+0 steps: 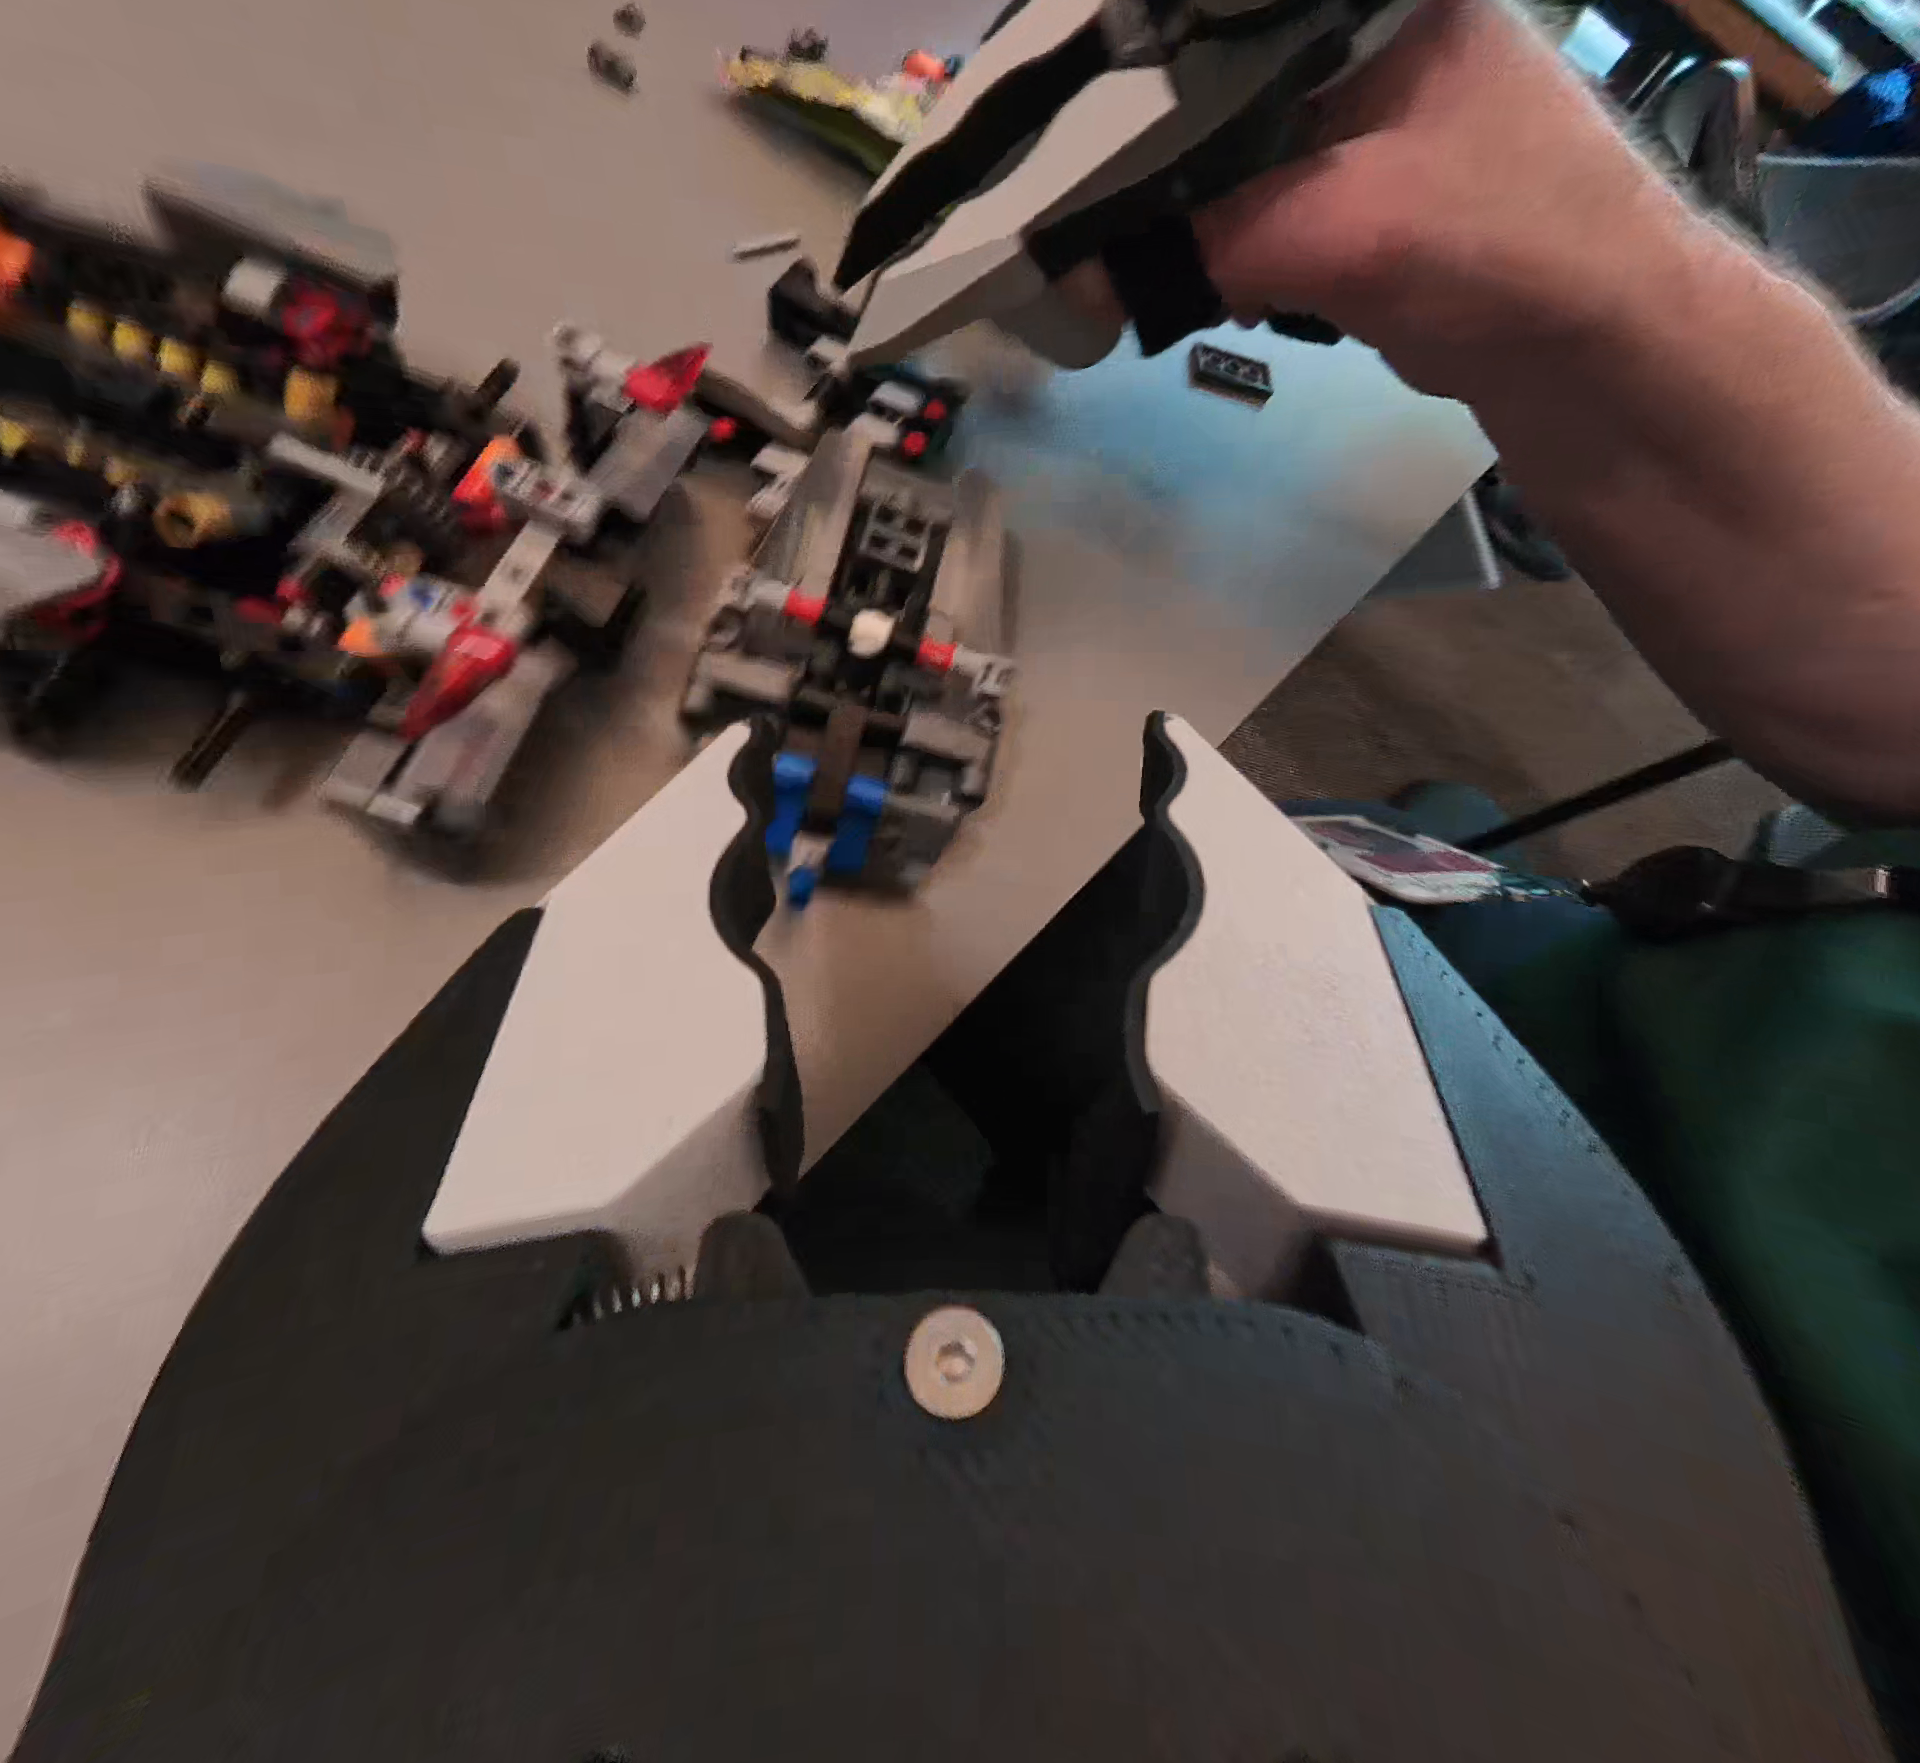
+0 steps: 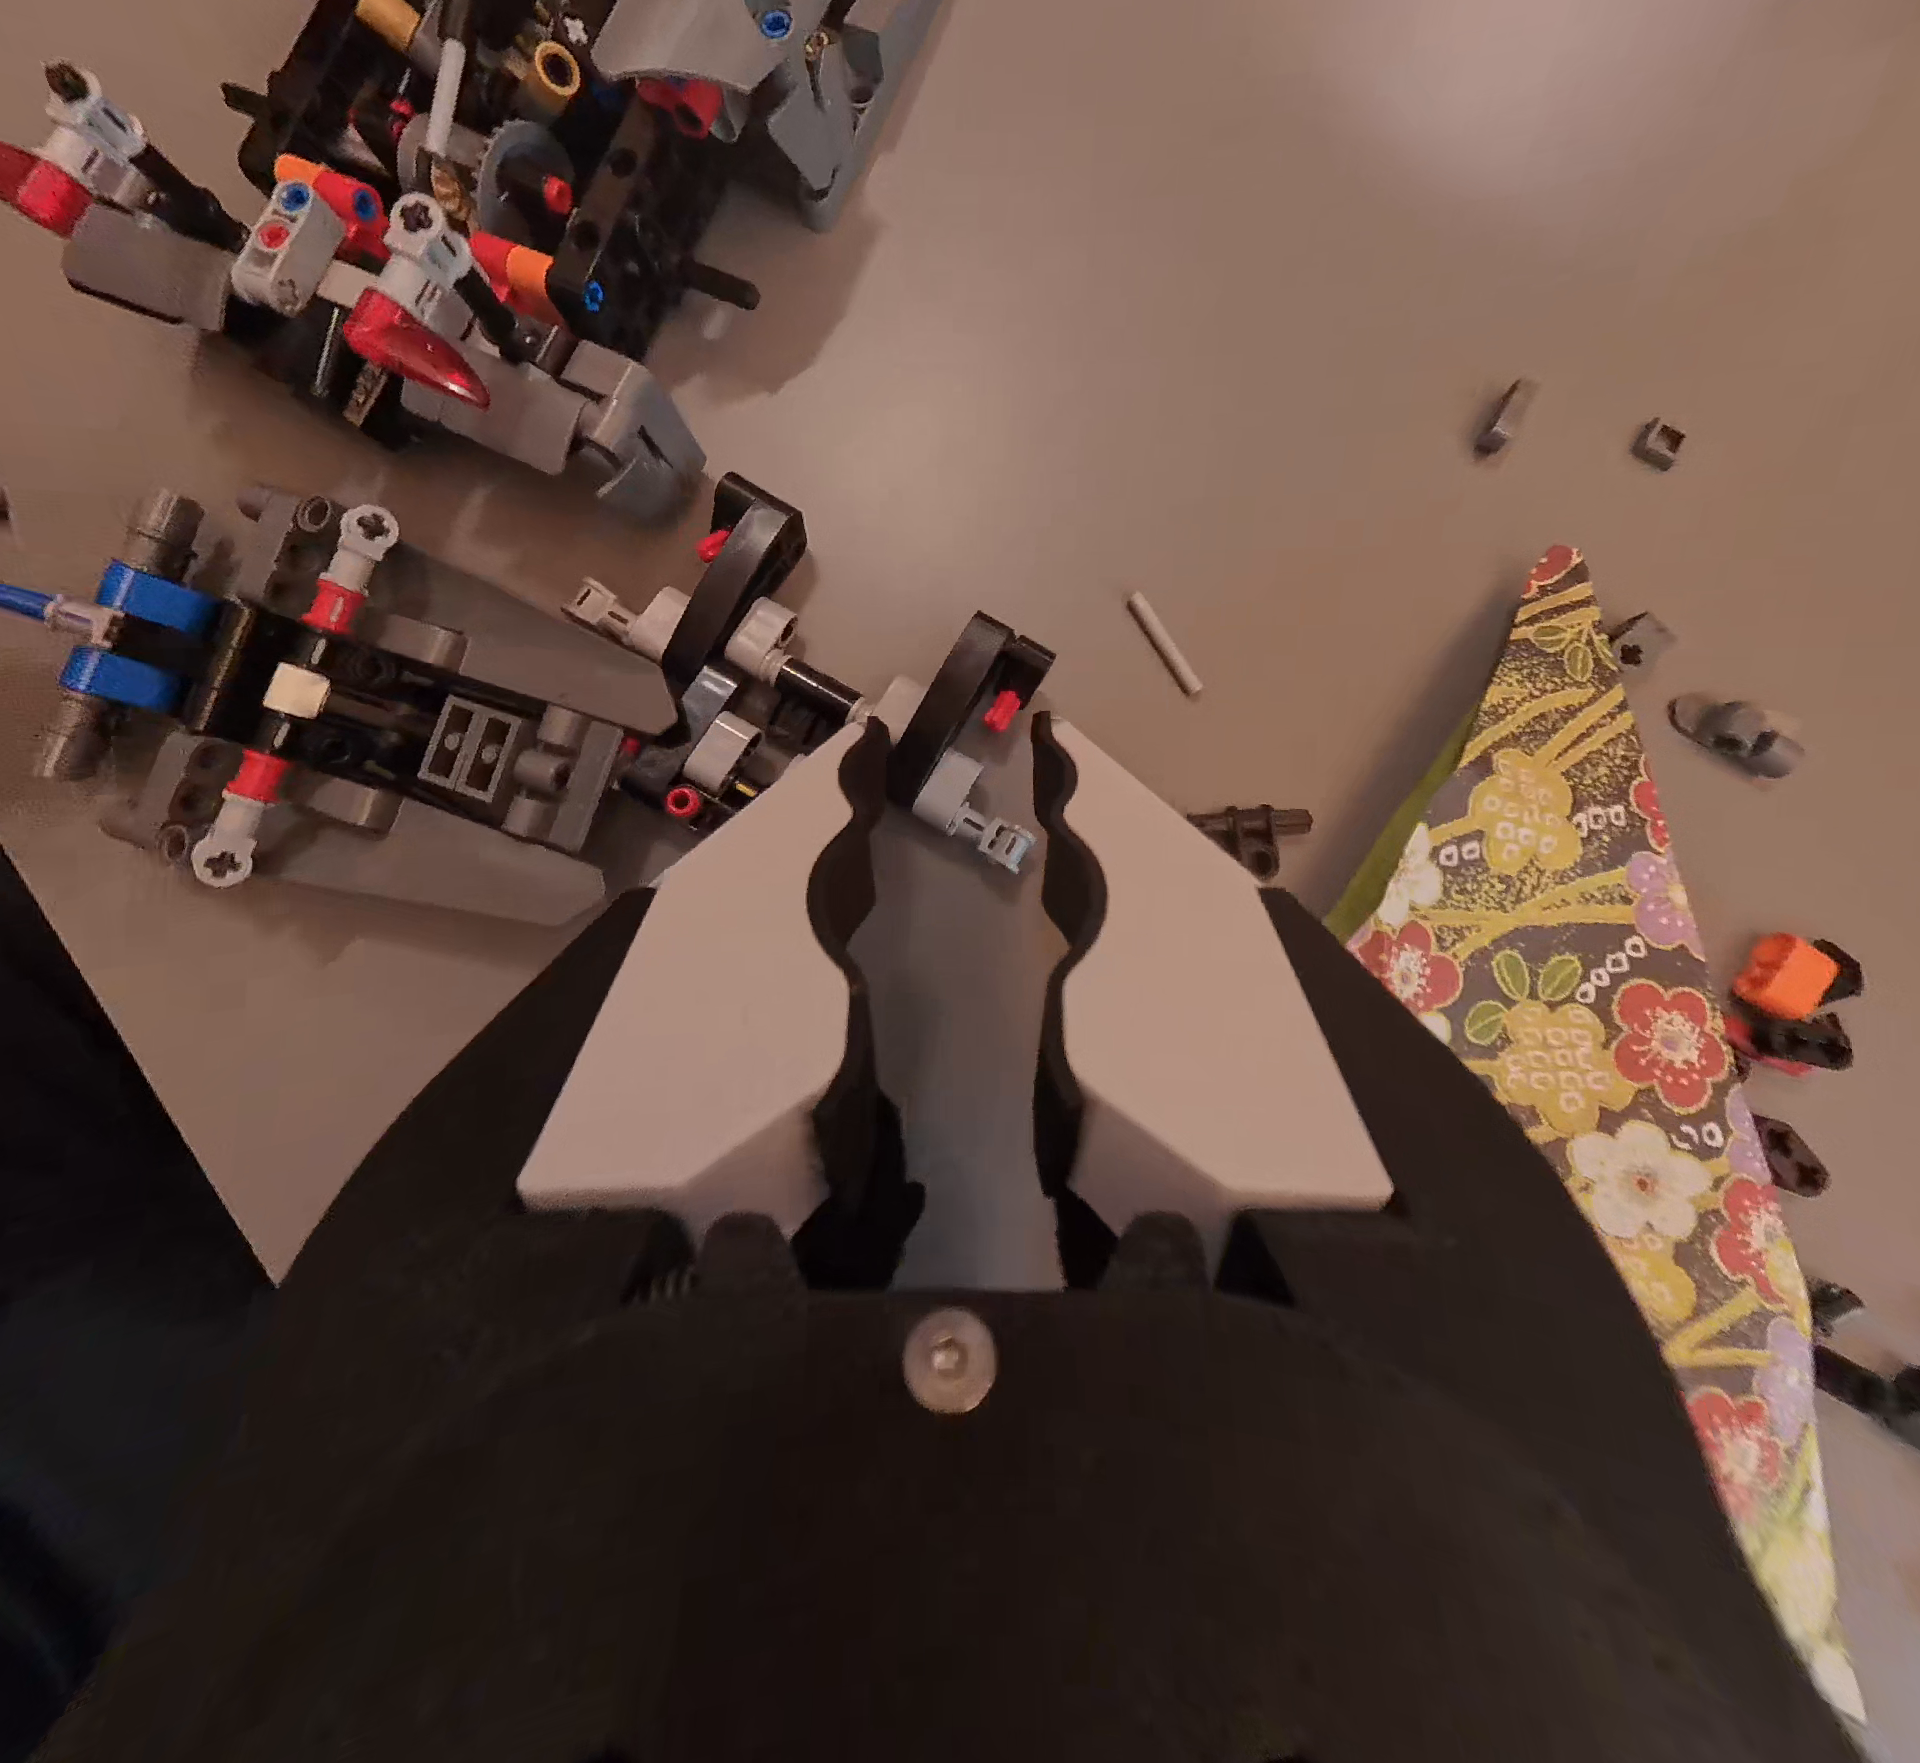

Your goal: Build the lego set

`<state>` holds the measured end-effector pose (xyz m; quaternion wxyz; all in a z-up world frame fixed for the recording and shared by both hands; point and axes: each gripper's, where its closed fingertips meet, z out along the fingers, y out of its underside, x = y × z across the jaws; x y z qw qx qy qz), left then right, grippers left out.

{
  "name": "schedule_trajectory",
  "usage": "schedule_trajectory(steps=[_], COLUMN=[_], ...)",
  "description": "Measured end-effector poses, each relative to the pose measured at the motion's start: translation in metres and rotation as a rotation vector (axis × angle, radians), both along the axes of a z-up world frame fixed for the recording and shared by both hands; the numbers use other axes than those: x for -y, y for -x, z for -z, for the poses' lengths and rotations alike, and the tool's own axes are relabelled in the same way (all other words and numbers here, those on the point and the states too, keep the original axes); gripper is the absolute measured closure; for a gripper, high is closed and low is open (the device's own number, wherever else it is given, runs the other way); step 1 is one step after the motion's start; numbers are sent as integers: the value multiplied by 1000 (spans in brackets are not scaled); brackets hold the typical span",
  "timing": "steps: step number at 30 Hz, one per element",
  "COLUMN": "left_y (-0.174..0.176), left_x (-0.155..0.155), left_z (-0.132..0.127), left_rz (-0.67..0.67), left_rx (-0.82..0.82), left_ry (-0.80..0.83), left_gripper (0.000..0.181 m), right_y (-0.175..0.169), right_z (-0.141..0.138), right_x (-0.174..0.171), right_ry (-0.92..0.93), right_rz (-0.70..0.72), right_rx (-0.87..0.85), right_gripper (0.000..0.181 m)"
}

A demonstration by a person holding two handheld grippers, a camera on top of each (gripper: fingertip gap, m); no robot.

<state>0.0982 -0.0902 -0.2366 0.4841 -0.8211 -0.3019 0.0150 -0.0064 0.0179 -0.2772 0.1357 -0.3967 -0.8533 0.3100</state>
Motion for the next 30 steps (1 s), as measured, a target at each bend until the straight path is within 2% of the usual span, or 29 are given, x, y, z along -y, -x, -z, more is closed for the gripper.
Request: schedule_trajectory(steps=[4, 7, 12, 16, 18, 20, 22, 25, 28, 30], left_y=[1, 0, 1, -7, -4, -5, -2, 3, 8, 10], left_x=[-23, -36, -40, -39, -32, -30, -27, -25, -21, -20], left_z=[4, 8, 29, 29, 29, 28, 23, 12, 21, 26], left_rz=[-17, 8, 86, 231, 268, 318, 305, 206, 101, 49], left_rx=[-214, -276, -314, -333, -350, -342, -373, -371, -316, -306], left_ry=[133, 185, 301, 292, 306, 288, 275, 225, 252, 261], left_gripper=[119, 123, 132, 141, 151, 150, 148, 138, 117, 117], right_y=[5, 5, -3, -26, -29, -32, -29, -28, -22, -18], right_z=[0, 0, 0, 1, -1, -9, -15, -9, 0, 1], right_x=[4, 5, -9, -24, -32, -30, -33, -31, -29, -24], right_ry=[23, 15, -42, -97, -138, -103, -95, -77, -77, -66], right_rz=[-12, -30, -53, -123, -130, -130, -108, -107, -93, -90], right_rx=[9, 16, 35, 111, 94, 82, 51, 69, 78, 66], right_gripper=[172, 173, 174, 174, 172, 165, 163, 160, 162, 168])
